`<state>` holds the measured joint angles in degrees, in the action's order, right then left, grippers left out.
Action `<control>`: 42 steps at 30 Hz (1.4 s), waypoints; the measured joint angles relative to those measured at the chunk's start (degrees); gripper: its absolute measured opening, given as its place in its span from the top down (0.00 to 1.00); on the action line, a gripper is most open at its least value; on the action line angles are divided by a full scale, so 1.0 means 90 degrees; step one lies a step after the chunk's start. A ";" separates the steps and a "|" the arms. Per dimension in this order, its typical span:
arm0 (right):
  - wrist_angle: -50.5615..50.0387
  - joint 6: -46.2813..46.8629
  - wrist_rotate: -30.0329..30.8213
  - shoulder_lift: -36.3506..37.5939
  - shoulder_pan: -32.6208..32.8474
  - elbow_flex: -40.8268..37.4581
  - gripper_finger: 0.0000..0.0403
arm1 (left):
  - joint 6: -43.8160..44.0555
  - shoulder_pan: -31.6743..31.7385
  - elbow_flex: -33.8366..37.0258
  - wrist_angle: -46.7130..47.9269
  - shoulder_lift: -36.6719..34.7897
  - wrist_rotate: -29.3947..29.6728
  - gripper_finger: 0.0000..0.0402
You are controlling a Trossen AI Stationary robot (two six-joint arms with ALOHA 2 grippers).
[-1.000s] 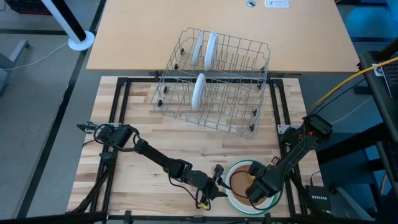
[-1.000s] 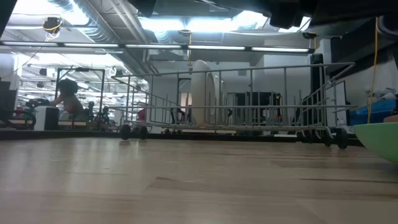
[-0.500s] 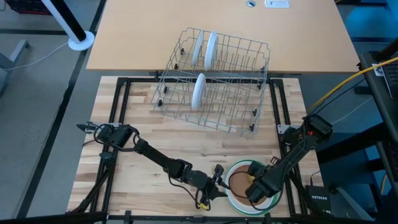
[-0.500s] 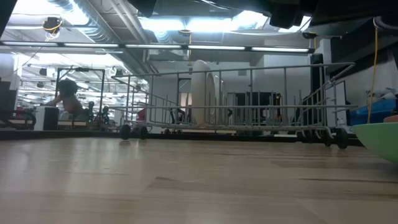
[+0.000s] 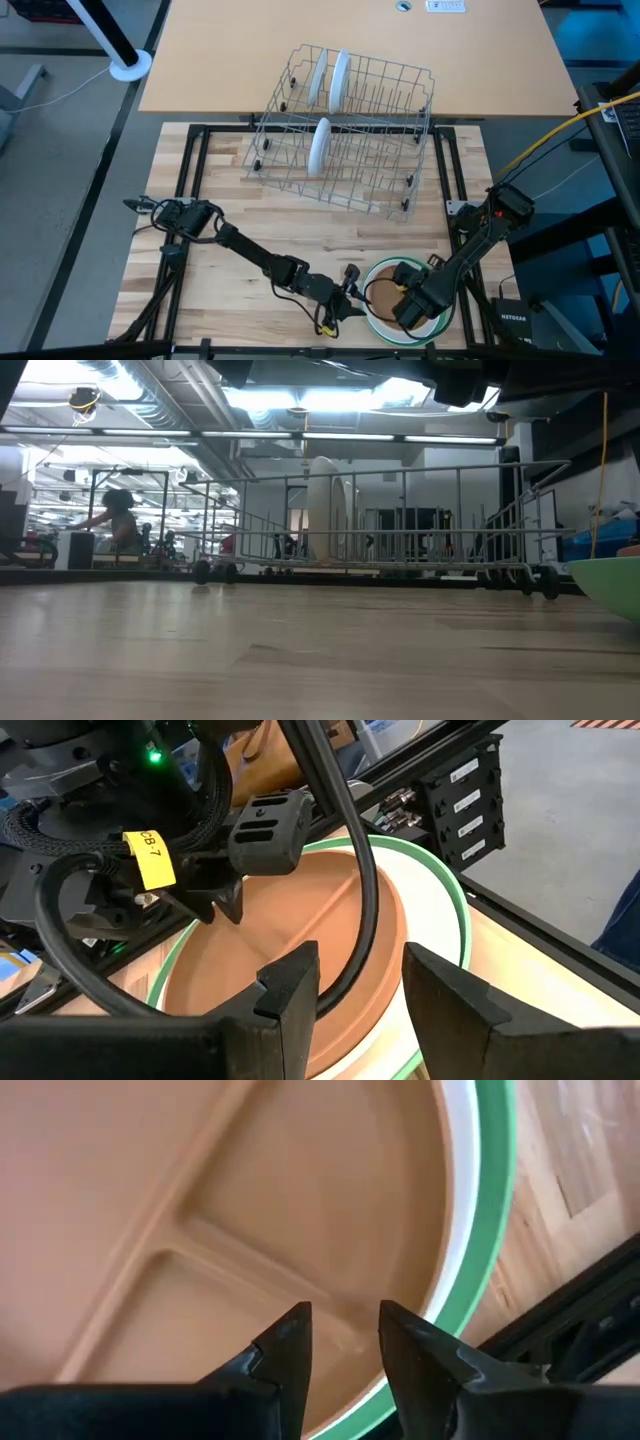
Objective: Sort dishes
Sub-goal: Put the brown plate into the gray dishwasher rack
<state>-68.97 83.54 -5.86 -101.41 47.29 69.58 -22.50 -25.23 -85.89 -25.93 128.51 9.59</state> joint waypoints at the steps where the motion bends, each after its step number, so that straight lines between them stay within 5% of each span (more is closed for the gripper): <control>1: -0.0055 0.0001 -0.0004 0.0000 0.0000 0.0000 0.69 | 0.0000 0.0000 0.0000 0.0000 0.0000 0.0001 0.66; 8: -0.1088 0.0047 0.0093 0.0005 -0.0002 0.0000 0.69 | 0.0000 -0.0002 0.0000 0.0007 0.0001 -0.0001 0.66; 15: -0.0381 0.0026 0.0254 0.0005 -0.0002 0.0000 0.69 | 0.0000 -0.0002 0.0000 0.0007 0.0002 -0.0001 0.66; 42: -0.0492 -0.0123 0.0824 -0.0414 -0.0005 -0.0003 0.69 | 0.0000 -0.0002 0.0000 0.0002 0.0002 0.0001 0.66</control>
<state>-73.39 82.43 1.56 -105.13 47.24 69.55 -22.50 -25.26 -85.89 -25.91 128.53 9.61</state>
